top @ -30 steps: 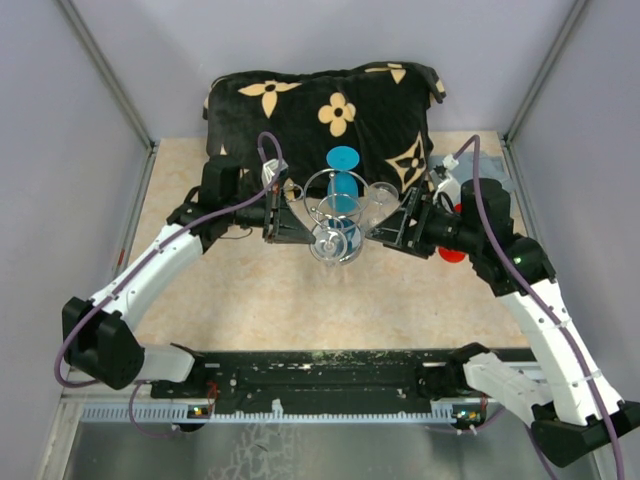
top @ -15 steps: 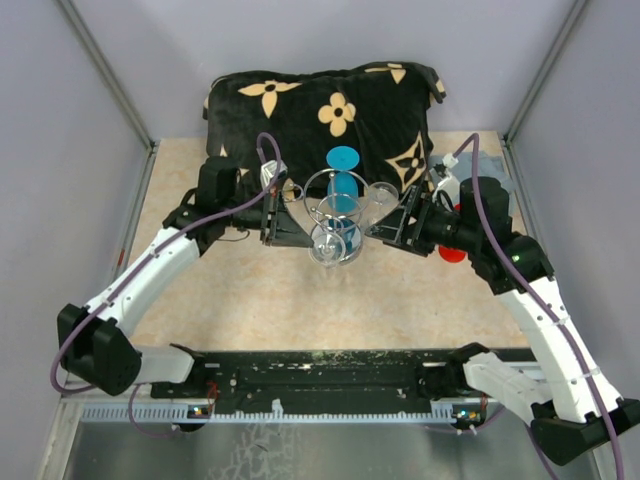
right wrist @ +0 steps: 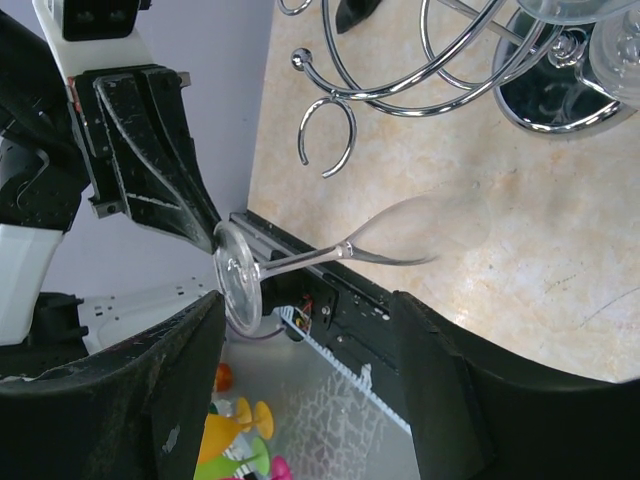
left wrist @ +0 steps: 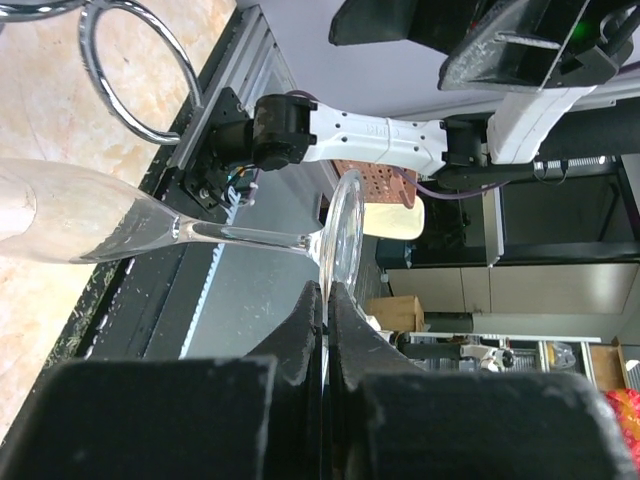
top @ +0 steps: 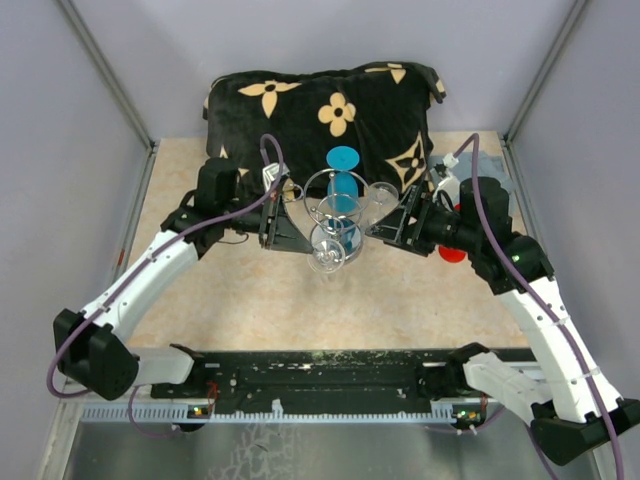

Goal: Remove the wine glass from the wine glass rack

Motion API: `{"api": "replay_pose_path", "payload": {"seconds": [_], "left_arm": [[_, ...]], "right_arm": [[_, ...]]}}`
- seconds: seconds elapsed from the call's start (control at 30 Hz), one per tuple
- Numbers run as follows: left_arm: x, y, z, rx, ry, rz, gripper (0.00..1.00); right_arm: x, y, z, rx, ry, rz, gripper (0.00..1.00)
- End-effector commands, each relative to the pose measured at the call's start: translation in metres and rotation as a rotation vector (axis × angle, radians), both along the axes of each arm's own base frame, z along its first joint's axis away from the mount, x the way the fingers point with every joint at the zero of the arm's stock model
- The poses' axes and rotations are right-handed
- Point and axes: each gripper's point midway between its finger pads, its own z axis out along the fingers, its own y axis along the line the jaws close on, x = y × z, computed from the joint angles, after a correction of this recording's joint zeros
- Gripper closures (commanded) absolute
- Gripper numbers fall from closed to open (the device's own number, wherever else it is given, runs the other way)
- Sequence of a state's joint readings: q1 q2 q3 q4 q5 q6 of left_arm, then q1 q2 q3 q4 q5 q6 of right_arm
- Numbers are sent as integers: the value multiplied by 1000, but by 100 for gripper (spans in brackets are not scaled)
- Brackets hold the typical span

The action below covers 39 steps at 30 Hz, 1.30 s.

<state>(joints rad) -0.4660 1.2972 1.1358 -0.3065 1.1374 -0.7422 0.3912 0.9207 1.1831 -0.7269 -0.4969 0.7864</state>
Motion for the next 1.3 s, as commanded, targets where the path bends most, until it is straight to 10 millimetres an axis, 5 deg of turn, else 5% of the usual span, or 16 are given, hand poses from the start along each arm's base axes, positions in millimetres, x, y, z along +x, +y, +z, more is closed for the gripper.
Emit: {"api": "replay_pose_path", "payload": {"seconds": [0.0, 0.53, 1.27], "left_arm": [[-18, 2, 18, -49, -61, -69, 100], [-23, -4, 29, -80, -94, -111, 100], [-18, -8, 24, -72, -72, -109, 100]], "right_arm": [[0, 0, 6, -3, -37, 0, 33], [0, -1, 9, 0, -41, -14, 33], [-33, 36, 15, 163, 8, 233, 46]]}}
